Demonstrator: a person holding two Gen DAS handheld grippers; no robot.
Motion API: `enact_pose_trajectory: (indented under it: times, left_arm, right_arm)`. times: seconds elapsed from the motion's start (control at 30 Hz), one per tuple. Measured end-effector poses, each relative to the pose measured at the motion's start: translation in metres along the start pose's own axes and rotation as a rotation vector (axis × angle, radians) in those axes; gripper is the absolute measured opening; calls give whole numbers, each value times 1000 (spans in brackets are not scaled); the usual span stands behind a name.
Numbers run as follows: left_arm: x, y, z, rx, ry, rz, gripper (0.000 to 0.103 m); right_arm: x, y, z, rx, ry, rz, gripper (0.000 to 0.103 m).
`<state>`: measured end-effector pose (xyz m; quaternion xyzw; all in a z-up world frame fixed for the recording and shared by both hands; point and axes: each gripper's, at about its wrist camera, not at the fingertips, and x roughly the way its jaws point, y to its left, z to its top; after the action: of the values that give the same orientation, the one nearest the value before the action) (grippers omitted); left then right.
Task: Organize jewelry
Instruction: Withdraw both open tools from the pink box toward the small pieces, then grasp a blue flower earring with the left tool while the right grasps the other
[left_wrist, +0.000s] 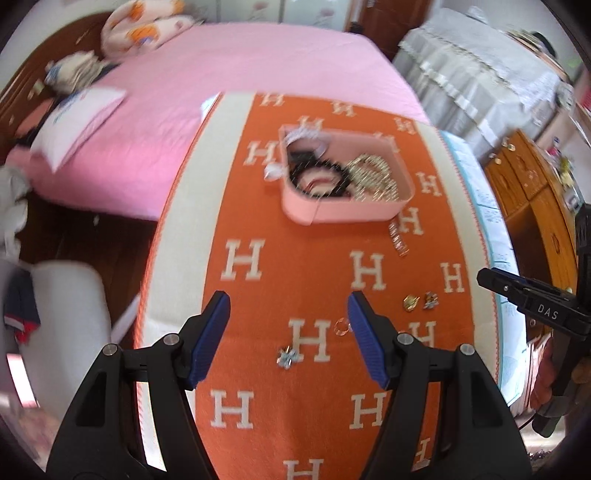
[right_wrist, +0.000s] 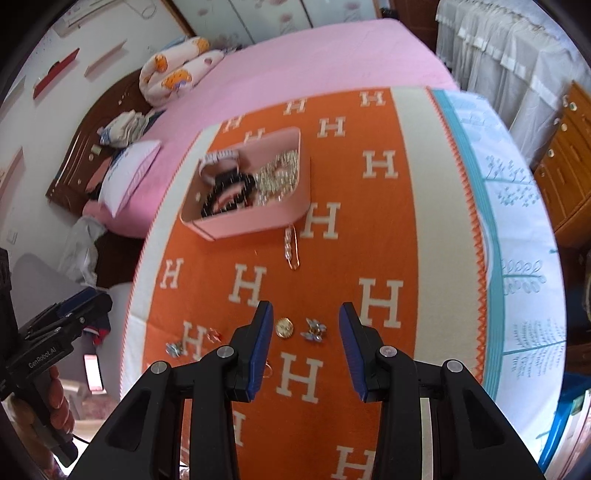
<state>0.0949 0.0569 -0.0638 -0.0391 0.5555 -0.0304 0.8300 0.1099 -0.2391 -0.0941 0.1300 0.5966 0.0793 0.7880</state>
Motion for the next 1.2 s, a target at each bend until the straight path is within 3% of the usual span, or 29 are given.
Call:
enact_pose_trajectory:
  times: [0.2,0.43,0.63,0.8,0.87,1.03,1.1,1.2]
  left_arm:
    - [35,16,-38,-121,59,13,63]
    - [58,16,-68,-147,79,41,63]
    - [65,18,-76,-170,75,49,63]
    - [67,21,-79,-176,70,57,63]
    - [69,21,-80,-178,74,58,63]
    - [75,15,-78,-158,77,52,63]
    - [78,11,-77,-143,75,55,61]
    - [85,4,-73,-128,83,60,46]
  right_arm:
    - [41,-10,-15,-5,73,17,37]
    - [74,-12,-26,-7,114,36,37]
    - [93,-11,-26,9,124,50,36]
    - [100,-3,-24,-5,113,31,31]
    - [101,-1,-23,-16,109,13,23]
    - [100,3,-26,-47,99,-8,21]
    - [99,4,-28,-55,95,-11,21]
    - [98,4,-30,-57,91,-9,21]
